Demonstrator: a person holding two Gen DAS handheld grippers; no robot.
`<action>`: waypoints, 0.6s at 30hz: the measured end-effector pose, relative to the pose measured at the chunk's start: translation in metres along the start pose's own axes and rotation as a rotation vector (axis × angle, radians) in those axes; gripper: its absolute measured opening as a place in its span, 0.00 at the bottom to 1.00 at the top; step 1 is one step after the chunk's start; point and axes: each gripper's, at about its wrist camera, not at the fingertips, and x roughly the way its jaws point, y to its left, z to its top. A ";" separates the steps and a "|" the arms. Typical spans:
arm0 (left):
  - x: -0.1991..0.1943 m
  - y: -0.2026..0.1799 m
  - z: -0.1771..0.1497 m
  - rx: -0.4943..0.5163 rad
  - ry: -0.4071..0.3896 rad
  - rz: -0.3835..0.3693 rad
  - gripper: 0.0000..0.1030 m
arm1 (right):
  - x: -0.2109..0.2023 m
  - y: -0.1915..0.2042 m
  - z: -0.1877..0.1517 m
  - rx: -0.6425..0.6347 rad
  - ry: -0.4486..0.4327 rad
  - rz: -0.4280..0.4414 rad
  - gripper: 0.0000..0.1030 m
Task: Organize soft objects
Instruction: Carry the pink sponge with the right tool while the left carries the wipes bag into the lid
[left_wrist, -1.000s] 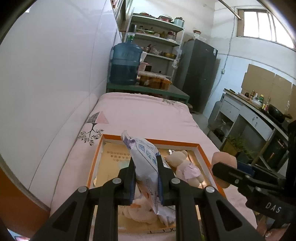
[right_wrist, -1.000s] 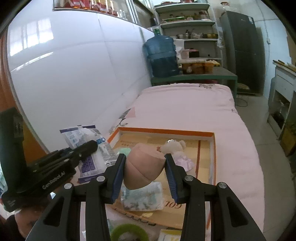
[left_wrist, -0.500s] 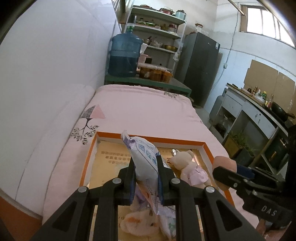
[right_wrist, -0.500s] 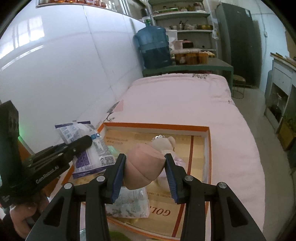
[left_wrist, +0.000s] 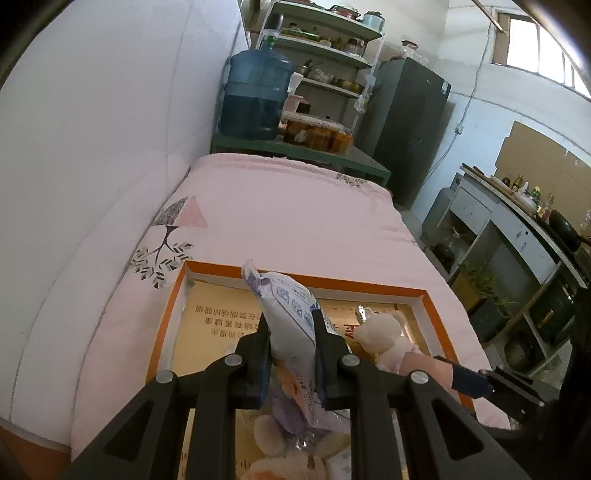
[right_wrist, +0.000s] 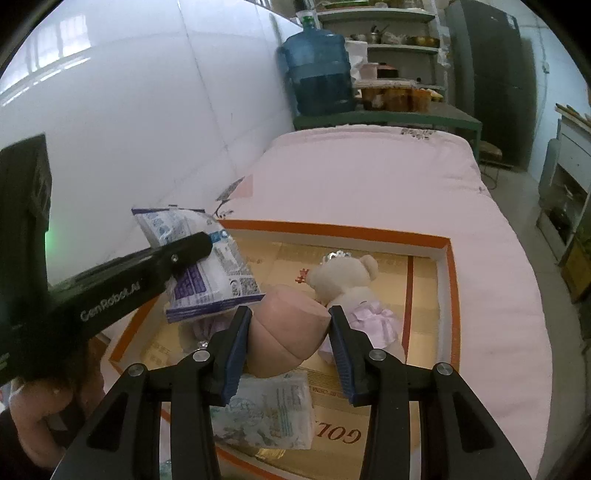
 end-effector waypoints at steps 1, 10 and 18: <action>0.002 0.000 0.000 -0.001 0.002 0.001 0.18 | 0.002 0.000 0.000 -0.001 0.003 -0.001 0.42; 0.019 0.005 -0.002 -0.015 0.040 0.002 0.18 | 0.019 0.006 -0.004 -0.026 0.038 0.008 0.42; 0.025 0.005 -0.004 -0.007 0.045 -0.016 0.19 | 0.038 0.007 -0.011 -0.028 0.086 0.000 0.42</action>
